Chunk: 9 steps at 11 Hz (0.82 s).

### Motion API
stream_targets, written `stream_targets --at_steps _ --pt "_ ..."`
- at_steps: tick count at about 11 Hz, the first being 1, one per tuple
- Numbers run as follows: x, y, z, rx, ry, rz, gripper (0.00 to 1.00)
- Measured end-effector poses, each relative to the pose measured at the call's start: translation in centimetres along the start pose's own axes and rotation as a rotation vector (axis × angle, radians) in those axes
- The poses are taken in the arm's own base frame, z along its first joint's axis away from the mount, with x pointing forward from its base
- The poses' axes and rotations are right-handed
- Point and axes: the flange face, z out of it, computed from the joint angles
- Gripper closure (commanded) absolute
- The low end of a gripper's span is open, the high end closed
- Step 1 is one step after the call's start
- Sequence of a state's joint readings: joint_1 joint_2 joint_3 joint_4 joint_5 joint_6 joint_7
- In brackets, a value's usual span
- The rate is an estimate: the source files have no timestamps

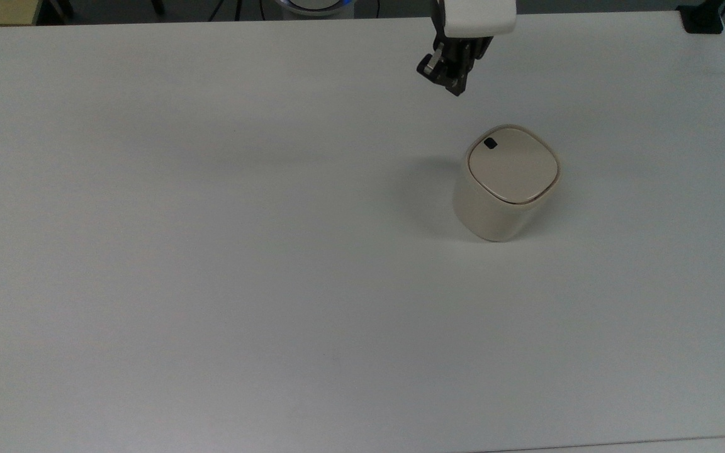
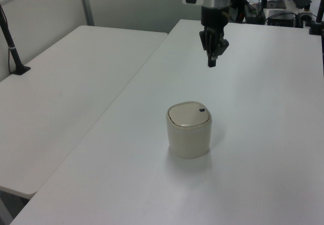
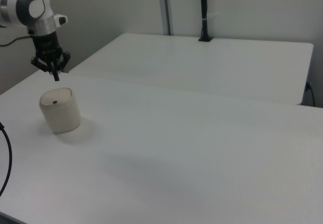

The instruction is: Open the trash bin

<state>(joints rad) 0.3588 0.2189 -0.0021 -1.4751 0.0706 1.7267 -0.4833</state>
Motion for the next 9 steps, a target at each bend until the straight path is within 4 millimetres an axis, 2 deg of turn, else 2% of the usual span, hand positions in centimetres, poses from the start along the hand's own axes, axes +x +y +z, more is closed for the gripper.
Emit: stream_targets --at_steps 4,6,7,9 --pt "4.9 -3.8 7.2 -0.009 -0.034 0.017 1.0" --pt "6.5 -4.9 10.5 -0.021 -0.049 0.045 1.0" --pt "6.7 -4.9 11.6 -0.029 -0.064 0.048 1.0" --pt "6.9 -4.8 11.9 -0.033 -0.065 0.049 1.0"
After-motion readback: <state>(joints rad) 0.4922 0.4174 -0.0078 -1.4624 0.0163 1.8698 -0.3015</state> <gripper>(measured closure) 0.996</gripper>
